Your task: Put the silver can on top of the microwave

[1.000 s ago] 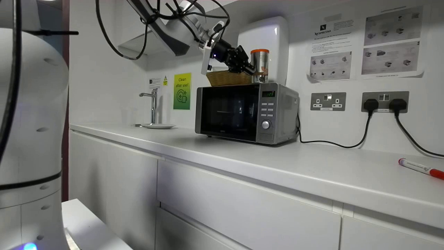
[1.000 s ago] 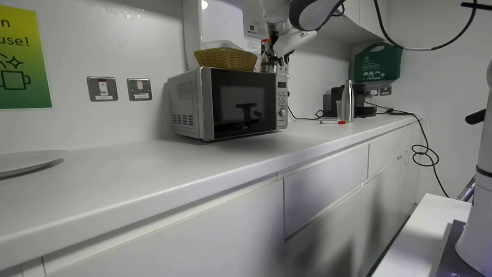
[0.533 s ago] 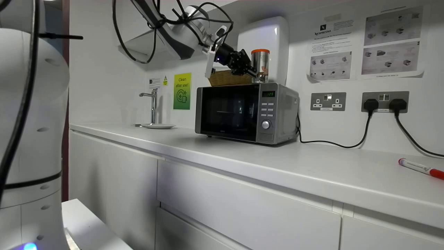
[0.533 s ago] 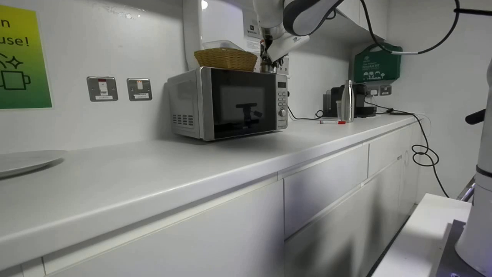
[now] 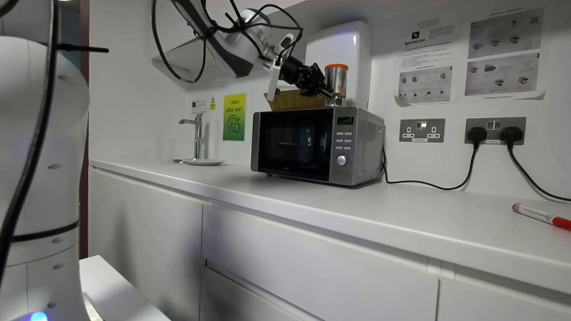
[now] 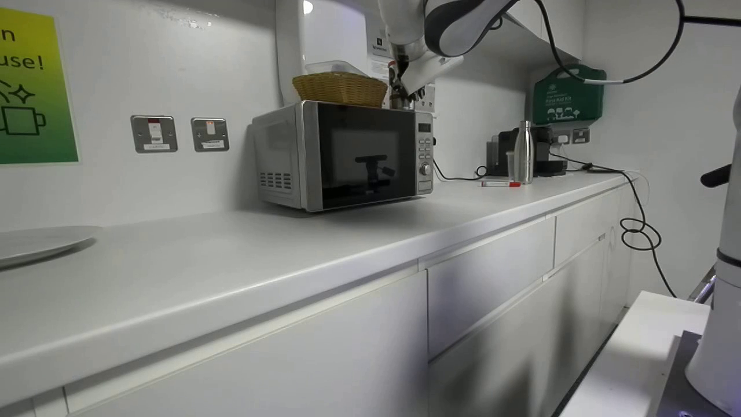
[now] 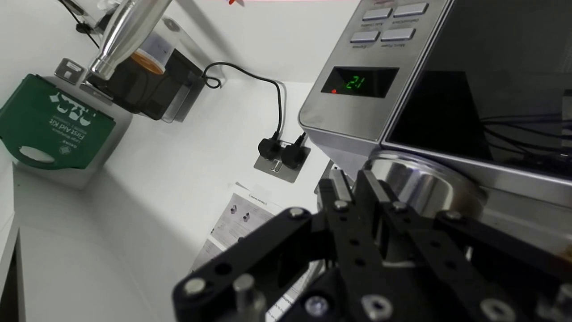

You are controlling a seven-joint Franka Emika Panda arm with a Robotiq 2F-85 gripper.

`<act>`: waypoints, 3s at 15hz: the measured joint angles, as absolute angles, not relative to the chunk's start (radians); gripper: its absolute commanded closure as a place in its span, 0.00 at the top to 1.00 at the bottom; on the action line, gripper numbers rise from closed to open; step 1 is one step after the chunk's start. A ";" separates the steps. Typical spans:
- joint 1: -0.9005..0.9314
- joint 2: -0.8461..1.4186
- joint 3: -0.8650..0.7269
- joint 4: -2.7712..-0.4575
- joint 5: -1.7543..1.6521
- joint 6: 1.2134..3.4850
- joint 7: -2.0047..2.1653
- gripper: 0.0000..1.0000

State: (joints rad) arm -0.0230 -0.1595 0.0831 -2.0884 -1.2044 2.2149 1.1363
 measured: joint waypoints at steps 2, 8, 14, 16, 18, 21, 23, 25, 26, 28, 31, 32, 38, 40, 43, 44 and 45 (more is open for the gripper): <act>-0.023 -0.156 0.083 -2.084 -1.206 2.215 1.136 0.14; -0.014 -0.137 0.083 -2.061 -1.207 2.218 1.137 0.11; -0.008 -0.121 0.083 -2.046 -1.209 2.224 1.137 0.11; -0.008 -0.115 0.083 -2.043 -1.212 2.224 1.137 0.16; -0.007 -0.114 0.082 -2.043 -1.213 2.224 1.137 0.40; -0.005 -0.118 0.082 -2.042 -1.211 2.224 1.137 0.67; -0.002 -0.128 0.079 -2.043 -1.197 2.224 1.134 0.81; 0.000 -0.149 0.074 -2.047 -1.151 2.224 1.111 0.96; 0.000 -0.162 0.071 -2.052 -1.106 2.224 1.082 1.00; 0.001 -0.200 0.064 -2.076 -0.984 2.206 0.992 1.00; 0.003 -0.262 0.055 -2.135 -0.764 2.149 0.827 1.00; 0.003 -0.283 0.054 -2.156 -0.696 2.122 0.777 1.00; 0.003 -0.373 0.054 -2.245 -0.340 1.977 0.489 1.00; 0.007 -0.394 0.053 -2.259 -0.237 1.930 0.388 1.00; 0.017 -0.412 0.053 -2.274 -0.130 1.857 0.247 1.00; 0.020 -0.412 0.053 -2.282 -0.114 1.828 0.206 1.00; 0.025 -0.411 0.053 -2.291 -0.111 1.794 0.174 1.00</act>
State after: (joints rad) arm 0.0245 -0.4115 0.0528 -2.2910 -0.1115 1.7945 0.1739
